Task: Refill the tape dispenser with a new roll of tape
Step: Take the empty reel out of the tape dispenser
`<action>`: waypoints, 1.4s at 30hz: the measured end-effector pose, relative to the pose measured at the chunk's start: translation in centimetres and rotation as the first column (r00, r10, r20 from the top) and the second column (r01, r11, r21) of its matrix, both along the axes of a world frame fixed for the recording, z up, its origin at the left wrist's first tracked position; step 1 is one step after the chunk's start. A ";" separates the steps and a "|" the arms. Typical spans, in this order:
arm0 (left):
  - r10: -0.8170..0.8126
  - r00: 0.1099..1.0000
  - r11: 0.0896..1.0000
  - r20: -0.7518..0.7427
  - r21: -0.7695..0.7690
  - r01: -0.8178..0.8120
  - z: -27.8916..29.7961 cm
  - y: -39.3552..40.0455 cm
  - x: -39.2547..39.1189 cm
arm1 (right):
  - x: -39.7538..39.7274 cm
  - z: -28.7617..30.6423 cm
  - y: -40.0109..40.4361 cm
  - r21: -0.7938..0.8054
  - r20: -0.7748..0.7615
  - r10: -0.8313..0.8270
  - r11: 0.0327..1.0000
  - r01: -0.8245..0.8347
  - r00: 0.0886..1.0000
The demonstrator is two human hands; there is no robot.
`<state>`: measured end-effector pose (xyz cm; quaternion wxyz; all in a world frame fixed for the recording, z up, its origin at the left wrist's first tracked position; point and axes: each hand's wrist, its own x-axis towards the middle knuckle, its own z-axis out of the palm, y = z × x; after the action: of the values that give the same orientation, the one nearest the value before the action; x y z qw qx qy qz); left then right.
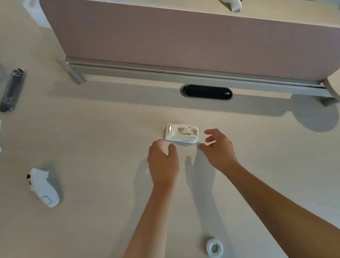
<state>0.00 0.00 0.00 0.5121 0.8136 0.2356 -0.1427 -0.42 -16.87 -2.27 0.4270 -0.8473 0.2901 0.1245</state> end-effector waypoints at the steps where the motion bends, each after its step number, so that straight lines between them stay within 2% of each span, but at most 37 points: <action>1: -0.018 1.000 1.000 -0.005 0.006 0.018 -0.6 -0.1 0.6 | 0.7 -0.5 0.0 -0.069 0.021 0.063 0.996 -0.061 0.998; 3: -0.058 0.998 0.998 -0.006 0.034 0.058 -1.8 -0.4 1.7 | 2.0 -1.5 -0.2 -0.165 0.024 0.169 0.973 -0.163 0.985; 8: -0.160 0.987 0.986 0.022 0.054 0.159 -4.3 -0.9 4.2 | 4.2 -3.5 -0.6 -0.248 -0.019 0.387 0.892 -0.379 0.922; 11: -0.185 0.983 0.982 0.018 0.040 0.184 -5.8 -1.0 5.0 | 4.7 -4.2 -0.7 -0.282 -0.001 0.455 0.854 -0.436 0.891; 21: -0.223 0.973 0.973 0.057 0.076 0.219 -6.7 -0.3 2.0 | 2.4 -4.2 0.4 -0.281 0.022 0.459 0.856 -0.435 0.888; 42: -0.123 0.992 0.990 -0.006 0.069 0.123 -5.9 6.0 -17.1 | -15.7 -3.9 6.4 -0.227 0.005 0.533 0.825 -0.518 0.846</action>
<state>-17.13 6.01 -5.94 0.4736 0.8437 0.1902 -0.1662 -16.16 -10.43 -6.18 0.2906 -0.9396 0.0428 0.1759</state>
